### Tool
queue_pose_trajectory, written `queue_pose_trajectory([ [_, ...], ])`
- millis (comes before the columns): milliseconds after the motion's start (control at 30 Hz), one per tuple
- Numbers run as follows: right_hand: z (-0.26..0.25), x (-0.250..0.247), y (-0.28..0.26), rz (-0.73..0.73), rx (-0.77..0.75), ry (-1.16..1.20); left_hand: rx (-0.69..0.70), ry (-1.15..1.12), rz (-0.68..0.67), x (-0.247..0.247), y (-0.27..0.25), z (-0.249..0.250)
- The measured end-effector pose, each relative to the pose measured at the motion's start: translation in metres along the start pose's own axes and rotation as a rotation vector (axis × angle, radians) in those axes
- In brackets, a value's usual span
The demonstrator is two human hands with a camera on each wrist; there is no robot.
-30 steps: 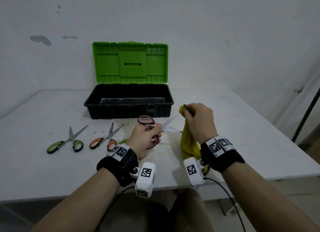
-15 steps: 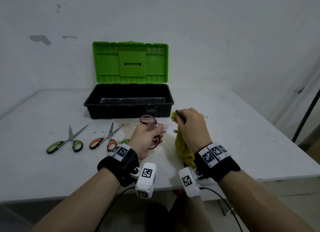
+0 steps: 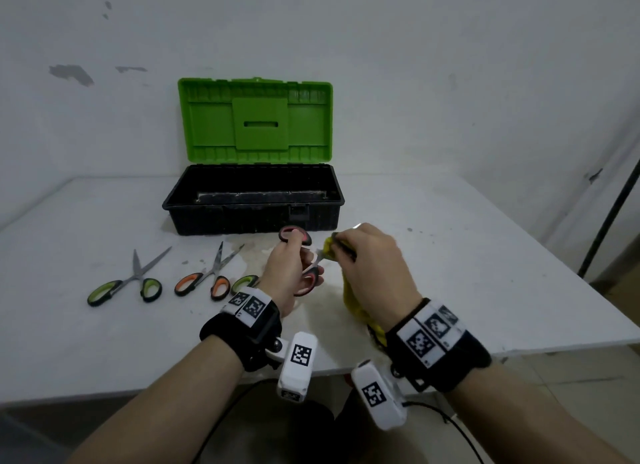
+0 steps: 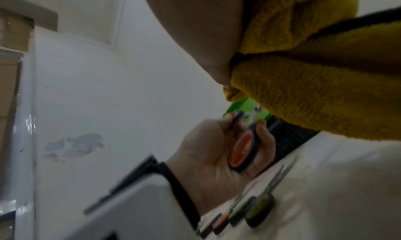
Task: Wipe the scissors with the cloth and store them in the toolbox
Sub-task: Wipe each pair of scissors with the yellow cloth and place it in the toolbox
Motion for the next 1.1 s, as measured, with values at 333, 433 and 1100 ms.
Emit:
queue_pose_trajectory([
  [333,0.001,0.02,-0.002,-0.144,-0.01,-0.089,0.12,0.07,-0.006,0.001,-0.01,-0.001],
  [433,0.003,0.014,0.0,-0.093,-0.024,-0.085,0.1,0.055,-0.012,0.002,-0.006,-0.004],
  [1100,0.011,0.014,-0.009,-0.247,-0.186,-0.148,0.117,0.147,-0.041,0.001,-0.006,-0.011],
])
Point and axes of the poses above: each hand's wrist, its own y-axis towards the middle knuckle, its own x-axis out of the palm, z = x × y, the point moved 1 cm from there along y, towards the middle knuckle, and after that the axes turned 8 degrees about -y, right-handed, at the moved point
